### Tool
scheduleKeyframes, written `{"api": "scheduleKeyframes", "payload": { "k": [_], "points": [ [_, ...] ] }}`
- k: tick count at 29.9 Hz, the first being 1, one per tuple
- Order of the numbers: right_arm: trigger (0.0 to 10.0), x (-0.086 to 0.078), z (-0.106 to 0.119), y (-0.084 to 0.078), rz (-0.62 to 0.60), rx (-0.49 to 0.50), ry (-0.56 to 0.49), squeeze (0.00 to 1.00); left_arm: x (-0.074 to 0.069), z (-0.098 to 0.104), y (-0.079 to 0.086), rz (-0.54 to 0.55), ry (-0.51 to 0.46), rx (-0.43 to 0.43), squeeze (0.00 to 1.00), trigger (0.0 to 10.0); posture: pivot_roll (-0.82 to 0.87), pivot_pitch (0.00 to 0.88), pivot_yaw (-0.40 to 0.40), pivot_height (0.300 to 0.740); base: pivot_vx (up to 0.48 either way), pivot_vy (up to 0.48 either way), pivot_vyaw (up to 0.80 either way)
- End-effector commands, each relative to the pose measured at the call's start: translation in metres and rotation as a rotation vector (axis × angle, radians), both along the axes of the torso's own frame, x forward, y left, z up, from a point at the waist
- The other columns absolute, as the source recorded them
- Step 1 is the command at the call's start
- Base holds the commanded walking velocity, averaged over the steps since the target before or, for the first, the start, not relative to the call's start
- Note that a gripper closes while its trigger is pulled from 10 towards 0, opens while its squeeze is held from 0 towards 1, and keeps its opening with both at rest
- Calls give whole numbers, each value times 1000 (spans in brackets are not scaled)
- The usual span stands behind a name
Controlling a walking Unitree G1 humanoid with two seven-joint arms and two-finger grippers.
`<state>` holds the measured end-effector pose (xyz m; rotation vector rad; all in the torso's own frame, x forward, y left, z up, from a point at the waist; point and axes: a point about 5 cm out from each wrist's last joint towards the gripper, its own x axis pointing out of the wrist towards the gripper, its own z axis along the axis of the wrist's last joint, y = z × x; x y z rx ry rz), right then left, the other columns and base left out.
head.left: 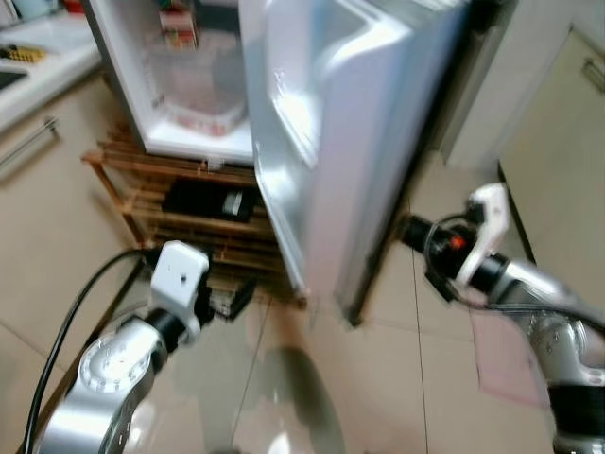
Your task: Restocking fridge
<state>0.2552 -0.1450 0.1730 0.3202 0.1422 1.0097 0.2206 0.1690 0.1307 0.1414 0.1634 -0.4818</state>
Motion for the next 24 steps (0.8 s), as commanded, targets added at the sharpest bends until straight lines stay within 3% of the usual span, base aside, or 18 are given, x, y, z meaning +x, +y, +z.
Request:
{"api": "scheduleKeyframes", "payload": {
  "k": [1,9,15,18,19,20,21,22,24],
  "points": [
    [10000,-6,10,7,39,15,-32,0,-2,6,-7,-34,-29,-20,0,10000,29,25,-29,740,0,0,0],
    [10000,18,0,-13,-399,-91,-17,0,-4,7,-8,-43,-24,-22,0,10000,33,17,-26,740,0,0,0],
    [10000,17,-7,-18,-519,-161,-6,0,-5,3,-1,-5,-8,11,0,10000,36,12,-33,740,0,0,0],
    [10000,17,-16,-21,-619,-196,14,0,0,0,17,138,-12,87,0,10000,41,12,-39,740,0,0,0],
    [10000,16,-19,-21,-645,-199,25,0,4,0,31,263,-35,131,0,10000,45,13,-43,740,0,0,0],
    [10000,16,-19,-21,-645,-199,25,0,4,0,31,263,-35,131,0,10000,45,13,-43,740,0,0,0],
    [10000,14,-21,-19,-654,-198,37,0,9,2,50,434,-60,182,0,10000,45,11,-44,740,0,0,0],
    [10000,14,-21,-19,-654,-198,37,0,9,2,50,434,-60,182,0,10000,45,11,-44,740,0,0,0],
    [10000,14,-22,-18,-659,-207,36,0,11,5,68,599,-85,221,0,10000,45,11,-44,740,0,0,0]
  ]
}}
